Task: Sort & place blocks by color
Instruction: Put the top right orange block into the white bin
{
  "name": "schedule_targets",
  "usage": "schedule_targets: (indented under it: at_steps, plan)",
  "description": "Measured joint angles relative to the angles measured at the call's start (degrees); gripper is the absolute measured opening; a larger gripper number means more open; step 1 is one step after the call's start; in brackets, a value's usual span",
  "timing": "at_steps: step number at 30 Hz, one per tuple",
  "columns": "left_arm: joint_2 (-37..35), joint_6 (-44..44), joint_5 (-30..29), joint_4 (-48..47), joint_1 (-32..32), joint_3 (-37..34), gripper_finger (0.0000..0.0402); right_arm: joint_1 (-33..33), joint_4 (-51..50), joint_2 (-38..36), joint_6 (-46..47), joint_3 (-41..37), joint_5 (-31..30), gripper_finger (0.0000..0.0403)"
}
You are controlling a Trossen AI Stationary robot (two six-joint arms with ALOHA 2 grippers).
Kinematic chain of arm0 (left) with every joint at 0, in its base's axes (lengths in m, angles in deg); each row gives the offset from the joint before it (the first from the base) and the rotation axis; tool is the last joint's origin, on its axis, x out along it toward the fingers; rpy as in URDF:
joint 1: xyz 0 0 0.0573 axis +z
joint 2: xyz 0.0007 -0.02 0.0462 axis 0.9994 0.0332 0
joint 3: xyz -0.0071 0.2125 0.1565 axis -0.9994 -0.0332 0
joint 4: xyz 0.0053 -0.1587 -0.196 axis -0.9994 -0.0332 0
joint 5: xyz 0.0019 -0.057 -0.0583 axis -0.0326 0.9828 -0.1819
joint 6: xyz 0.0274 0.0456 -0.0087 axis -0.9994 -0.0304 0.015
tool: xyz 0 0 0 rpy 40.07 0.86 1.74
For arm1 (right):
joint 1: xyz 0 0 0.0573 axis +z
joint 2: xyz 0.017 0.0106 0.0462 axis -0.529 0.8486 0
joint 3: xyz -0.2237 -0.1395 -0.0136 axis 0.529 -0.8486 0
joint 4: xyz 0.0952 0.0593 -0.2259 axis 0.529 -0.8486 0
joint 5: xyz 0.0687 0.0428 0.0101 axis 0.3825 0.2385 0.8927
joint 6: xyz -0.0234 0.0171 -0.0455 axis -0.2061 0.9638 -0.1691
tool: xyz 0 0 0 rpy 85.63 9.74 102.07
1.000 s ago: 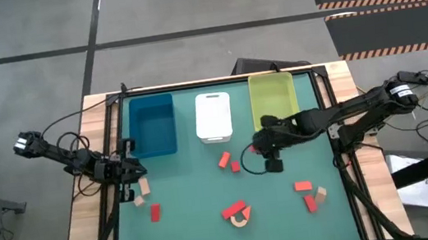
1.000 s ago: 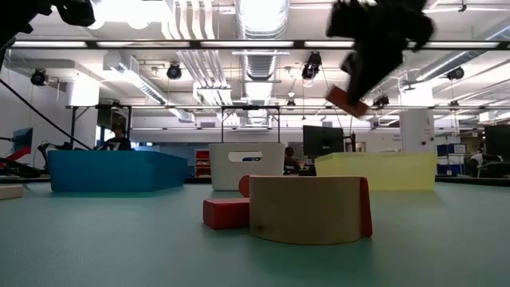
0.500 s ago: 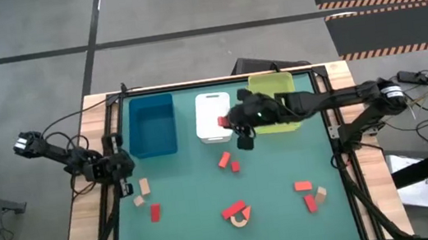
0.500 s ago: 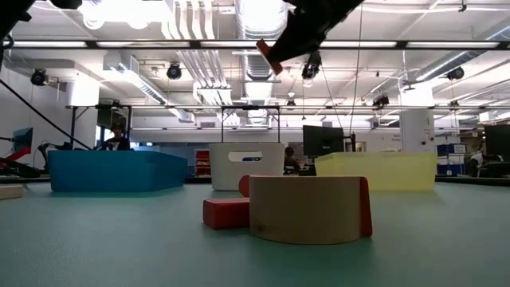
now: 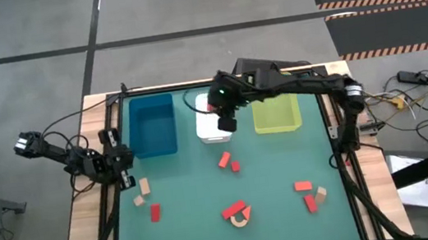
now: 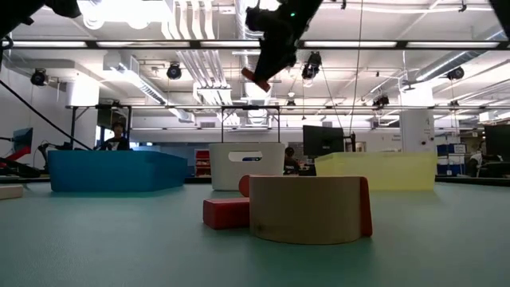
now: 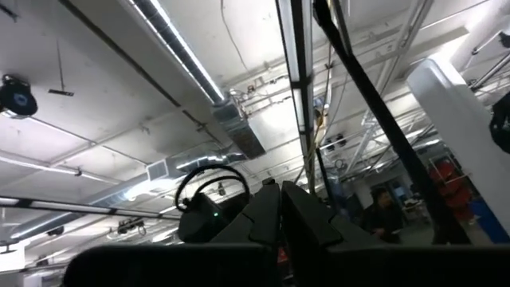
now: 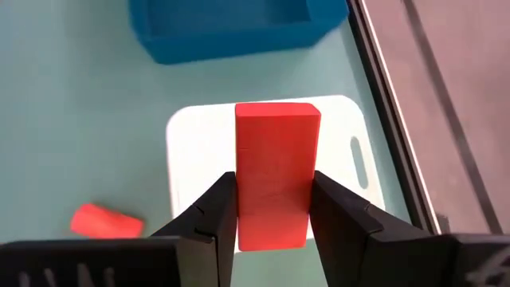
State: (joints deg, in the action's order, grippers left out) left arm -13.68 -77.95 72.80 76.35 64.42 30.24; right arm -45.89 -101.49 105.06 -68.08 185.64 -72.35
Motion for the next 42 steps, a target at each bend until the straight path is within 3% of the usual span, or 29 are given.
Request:
schedule_targets:
  at_steps: [7, 17, 27, 42]
  plan:
    - [-0.11, 0.05, -2.33, 1.12, 0.0, 0.0, 0.0, -2.6, -10.3, 10.42, -1.12, 14.81, -0.03, 0.0115]
    - [0.04, 3.0, -2.63, 0.94, -0.02, 0.0, 0.0, -3.35, -19.15, 22.94, -2.48, 26.91, -0.08, 0.0115]
    - [-0.03, 3.78, -2.62, 0.95, -0.02, 0.0, 0.0, -4.25, -21.54, 30.55, -3.74, 28.45, -0.08, 0.0121]
    - [-0.09, 3.67, -2.61, 1.22, -0.02, 0.0, 0.0, -6.82, -20.1, 34.57, -5.14, 28.45, 1.64, 0.0118]
